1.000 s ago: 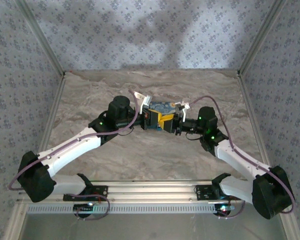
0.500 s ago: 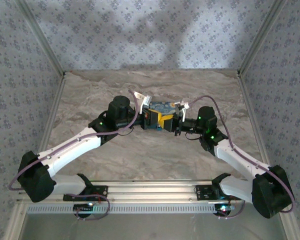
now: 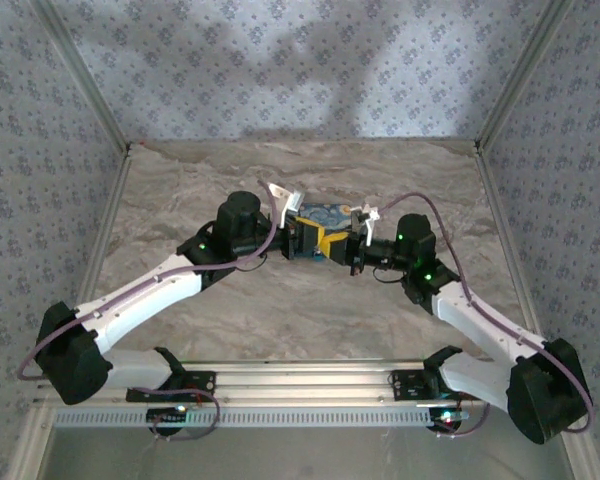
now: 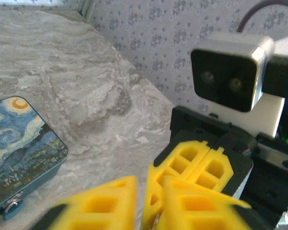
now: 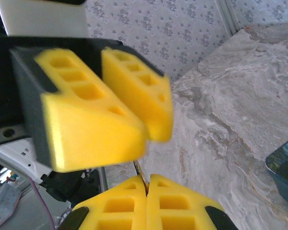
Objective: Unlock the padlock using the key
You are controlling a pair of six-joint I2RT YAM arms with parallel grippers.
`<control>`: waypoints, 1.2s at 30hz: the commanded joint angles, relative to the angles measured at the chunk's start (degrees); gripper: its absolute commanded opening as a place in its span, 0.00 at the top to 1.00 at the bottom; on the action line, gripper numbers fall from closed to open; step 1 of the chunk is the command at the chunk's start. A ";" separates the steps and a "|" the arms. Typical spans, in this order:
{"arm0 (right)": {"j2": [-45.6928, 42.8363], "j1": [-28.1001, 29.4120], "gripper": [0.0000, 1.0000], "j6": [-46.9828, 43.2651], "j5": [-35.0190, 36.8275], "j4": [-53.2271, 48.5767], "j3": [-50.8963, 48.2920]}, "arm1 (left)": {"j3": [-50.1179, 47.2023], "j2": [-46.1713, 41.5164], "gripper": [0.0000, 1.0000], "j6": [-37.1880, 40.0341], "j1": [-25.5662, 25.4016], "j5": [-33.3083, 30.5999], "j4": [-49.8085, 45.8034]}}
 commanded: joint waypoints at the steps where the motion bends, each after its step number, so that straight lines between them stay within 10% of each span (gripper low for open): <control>1: -2.67 -0.46 1.00 -3.66 2.31 -6.12 0.61 | 3.55 -0.94 0.63 1.18 0.73 -1.61 -1.19; 10: -11.25 -7.59 1.00 -6.40 11.00 -22.35 0.35 | 9.82 3.49 0.30 6.40 1.97 -10.44 -11.01; 25: -24.93 -11.79 1.00 -5.24 44.56 -47.80 2.36 | 33.10 30.61 0.29 12.87 -2.33 -16.14 -27.30; 36: -25.34 -12.04 1.00 -2.50 50.24 -53.38 2.85 | 47.99 46.92 0.31 11.59 -5.22 -16.85 -34.84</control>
